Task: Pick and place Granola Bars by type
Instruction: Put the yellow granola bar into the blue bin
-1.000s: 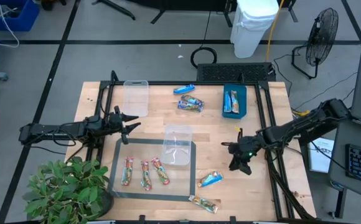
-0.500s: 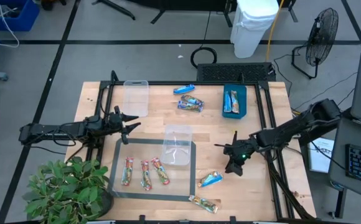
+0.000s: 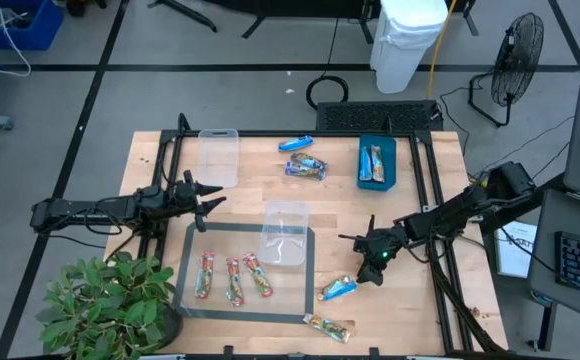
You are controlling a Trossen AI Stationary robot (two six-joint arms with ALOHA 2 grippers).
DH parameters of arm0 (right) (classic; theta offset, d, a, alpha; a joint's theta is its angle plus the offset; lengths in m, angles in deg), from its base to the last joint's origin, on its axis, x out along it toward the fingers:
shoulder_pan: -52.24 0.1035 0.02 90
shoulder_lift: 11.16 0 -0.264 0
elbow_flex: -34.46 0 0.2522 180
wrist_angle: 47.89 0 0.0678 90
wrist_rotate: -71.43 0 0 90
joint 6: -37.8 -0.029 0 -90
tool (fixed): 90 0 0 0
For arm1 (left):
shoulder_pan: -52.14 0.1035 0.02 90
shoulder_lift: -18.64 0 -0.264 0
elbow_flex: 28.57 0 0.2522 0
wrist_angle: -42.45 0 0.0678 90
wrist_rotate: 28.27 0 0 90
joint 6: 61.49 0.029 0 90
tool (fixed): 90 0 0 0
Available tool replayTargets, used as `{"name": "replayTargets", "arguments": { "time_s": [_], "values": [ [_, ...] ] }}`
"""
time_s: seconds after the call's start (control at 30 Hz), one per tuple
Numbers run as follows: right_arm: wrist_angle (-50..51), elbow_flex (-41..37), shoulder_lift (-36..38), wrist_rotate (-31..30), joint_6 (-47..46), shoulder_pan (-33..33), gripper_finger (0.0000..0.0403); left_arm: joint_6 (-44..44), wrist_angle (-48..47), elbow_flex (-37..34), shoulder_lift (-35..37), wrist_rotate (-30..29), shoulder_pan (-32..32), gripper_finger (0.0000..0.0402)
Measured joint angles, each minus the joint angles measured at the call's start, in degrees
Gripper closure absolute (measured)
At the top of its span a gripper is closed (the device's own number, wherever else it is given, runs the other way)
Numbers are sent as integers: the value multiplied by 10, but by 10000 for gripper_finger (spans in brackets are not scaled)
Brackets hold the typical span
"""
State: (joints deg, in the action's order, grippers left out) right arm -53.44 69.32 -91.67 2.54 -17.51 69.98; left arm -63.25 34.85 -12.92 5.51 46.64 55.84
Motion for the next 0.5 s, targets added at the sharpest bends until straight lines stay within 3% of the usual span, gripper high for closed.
{"name": "replayTargets", "arguments": {
  "time_s": [0.5],
  "values": [
    [-61,1,-30,0,-6,0,264,0,0,0,0,0,0,245]
  ]
}}
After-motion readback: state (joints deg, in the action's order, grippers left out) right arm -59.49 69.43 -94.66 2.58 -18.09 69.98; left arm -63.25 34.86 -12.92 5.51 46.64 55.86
